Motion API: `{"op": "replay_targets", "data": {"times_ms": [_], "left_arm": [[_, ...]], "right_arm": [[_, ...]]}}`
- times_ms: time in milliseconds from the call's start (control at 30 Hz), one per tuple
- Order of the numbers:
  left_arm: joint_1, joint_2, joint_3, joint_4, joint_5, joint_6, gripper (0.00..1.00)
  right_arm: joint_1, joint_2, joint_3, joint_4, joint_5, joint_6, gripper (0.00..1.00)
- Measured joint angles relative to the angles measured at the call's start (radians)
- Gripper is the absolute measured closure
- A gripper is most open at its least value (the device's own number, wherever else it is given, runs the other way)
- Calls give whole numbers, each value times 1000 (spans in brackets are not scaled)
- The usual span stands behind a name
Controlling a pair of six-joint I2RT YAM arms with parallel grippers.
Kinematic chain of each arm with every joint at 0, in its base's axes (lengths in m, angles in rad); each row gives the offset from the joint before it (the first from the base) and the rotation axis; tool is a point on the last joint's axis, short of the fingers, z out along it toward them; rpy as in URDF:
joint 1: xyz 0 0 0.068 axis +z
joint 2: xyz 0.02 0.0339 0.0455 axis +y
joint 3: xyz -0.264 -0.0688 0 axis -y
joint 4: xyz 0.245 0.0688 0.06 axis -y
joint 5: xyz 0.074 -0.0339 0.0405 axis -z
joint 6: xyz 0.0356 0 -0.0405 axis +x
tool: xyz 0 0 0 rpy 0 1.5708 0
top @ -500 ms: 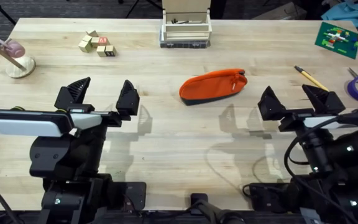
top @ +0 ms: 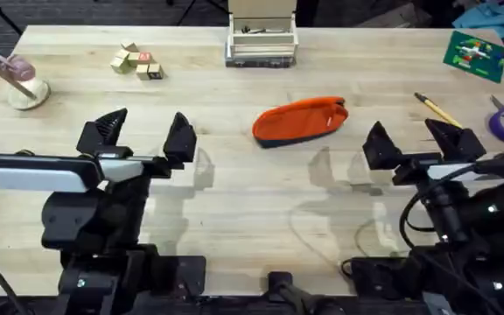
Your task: Unzip the bag, pick up the pens from the table one at a time and place them inside, then zip the bag closed.
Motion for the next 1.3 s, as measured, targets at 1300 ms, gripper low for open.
{"op": "replay_targets", "data": {"times_ms": [1300], "left_arm": [[0, 598, 970, -828, 98, -41, 7]], "right_arm": [[1, 413, 867, -790, -79, 36, 4]]}}
